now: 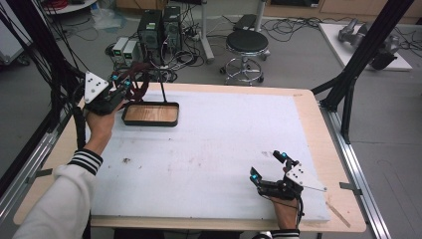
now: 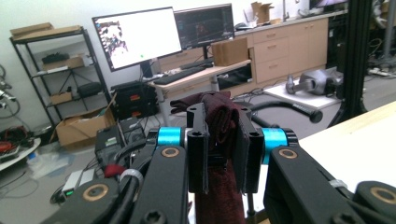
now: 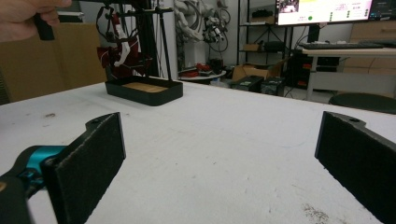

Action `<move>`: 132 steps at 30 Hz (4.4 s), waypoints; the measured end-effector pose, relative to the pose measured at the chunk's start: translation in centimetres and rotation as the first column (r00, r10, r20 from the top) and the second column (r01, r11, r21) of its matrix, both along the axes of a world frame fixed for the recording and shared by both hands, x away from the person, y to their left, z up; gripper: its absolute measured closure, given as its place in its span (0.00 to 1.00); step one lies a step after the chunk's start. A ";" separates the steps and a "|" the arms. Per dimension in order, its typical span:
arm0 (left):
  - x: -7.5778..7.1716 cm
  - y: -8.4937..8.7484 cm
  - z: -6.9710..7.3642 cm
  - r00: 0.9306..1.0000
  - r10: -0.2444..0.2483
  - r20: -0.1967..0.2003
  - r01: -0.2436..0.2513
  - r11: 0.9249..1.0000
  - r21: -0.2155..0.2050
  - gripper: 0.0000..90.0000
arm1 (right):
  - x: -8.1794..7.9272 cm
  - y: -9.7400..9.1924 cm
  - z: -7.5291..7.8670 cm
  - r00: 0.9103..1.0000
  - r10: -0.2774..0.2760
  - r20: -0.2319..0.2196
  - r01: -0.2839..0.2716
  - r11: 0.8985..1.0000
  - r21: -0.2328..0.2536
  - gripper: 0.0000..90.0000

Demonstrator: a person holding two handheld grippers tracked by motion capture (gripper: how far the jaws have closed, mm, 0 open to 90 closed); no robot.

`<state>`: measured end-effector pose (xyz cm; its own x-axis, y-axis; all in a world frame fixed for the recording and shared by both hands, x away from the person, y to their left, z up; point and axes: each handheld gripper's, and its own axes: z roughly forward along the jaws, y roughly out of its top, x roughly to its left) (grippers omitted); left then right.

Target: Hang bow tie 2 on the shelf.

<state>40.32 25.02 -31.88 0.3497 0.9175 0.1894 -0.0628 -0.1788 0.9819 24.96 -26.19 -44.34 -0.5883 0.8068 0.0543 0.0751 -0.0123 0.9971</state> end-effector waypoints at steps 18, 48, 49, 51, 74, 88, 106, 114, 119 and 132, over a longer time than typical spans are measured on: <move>-1.6 -0.9 -1.7 0.998 0.060 -0.010 -0.060 0.998 0.032 0.87 | 0.0 0.2 -0.1 1.000 0.014 -0.003 -0.014 1.000 0.003 0.01; -0.7 -0.1 -5.4 0.983 0.114 -0.146 -0.120 0.992 -0.028 0.89 | 0.1 0.3 0.0 1.000 0.016 0.002 -0.016 1.000 0.006 0.01; -0.6 -0.1 -5.6 0.982 0.117 -0.148 -0.123 0.992 -0.029 0.89 | 0.1 0.3 0.0 1.000 0.017 0.002 -0.017 1.000 0.005 0.01; -0.5 -0.2 -5.8 0.982 0.111 -0.151 -0.115 0.993 -0.021 0.89 | 0.0 0.4 0.0 1.000 0.019 0.000 -0.019 1.000 0.002 0.01; -0.1 0.6 -7.3 0.976 0.047 -0.215 -0.057 0.998 -0.037 0.84 | 0.8 0.8 -0.9 0.999 -0.039 0.011 0.039 0.999 -0.032 0.01; -0.1 0.7 -7.5 0.971 -0.054 -0.233 0.033 0.995 -0.091 0.34 | 0.7 0.7 -1.0 0.999 -0.041 0.014 0.041 0.999 -0.019 0.01; -2.2 1.4 -7.2 0.959 -0.219 -0.180 0.199 0.973 -0.120 0.17 | 0.5 0.6 -1.1 0.998 -0.048 0.033 0.048 0.999 -0.005 0.01; -5.6 2.8 -7.4 0.931 -0.351 -0.105 0.337 0.933 -0.127 0.16 | 0.3 0.6 -1.1 0.997 -0.061 0.047 0.061 0.998 -0.005 0.01; -6.8 3.7 -8.1 0.922 -0.378 -0.086 0.364 0.921 -0.142 0.16 | 0.3 0.6 -1.2 0.996 -0.065 0.053 0.065 0.998 -0.007 0.01; -10.3 4.9 -10.9 0.905 -0.420 -0.065 0.404 0.898 -0.175 0.15 | 0.1 0.8 -1.2 0.995 -0.083 0.059 0.084 0.996 -0.013 0.01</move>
<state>30.05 29.88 -42.81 0.7118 0.7023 0.0030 0.0002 -0.0045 1.0000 25.06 -25.42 -45.51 -0.5210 0.8535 0.0093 0.0161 -0.0010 0.9999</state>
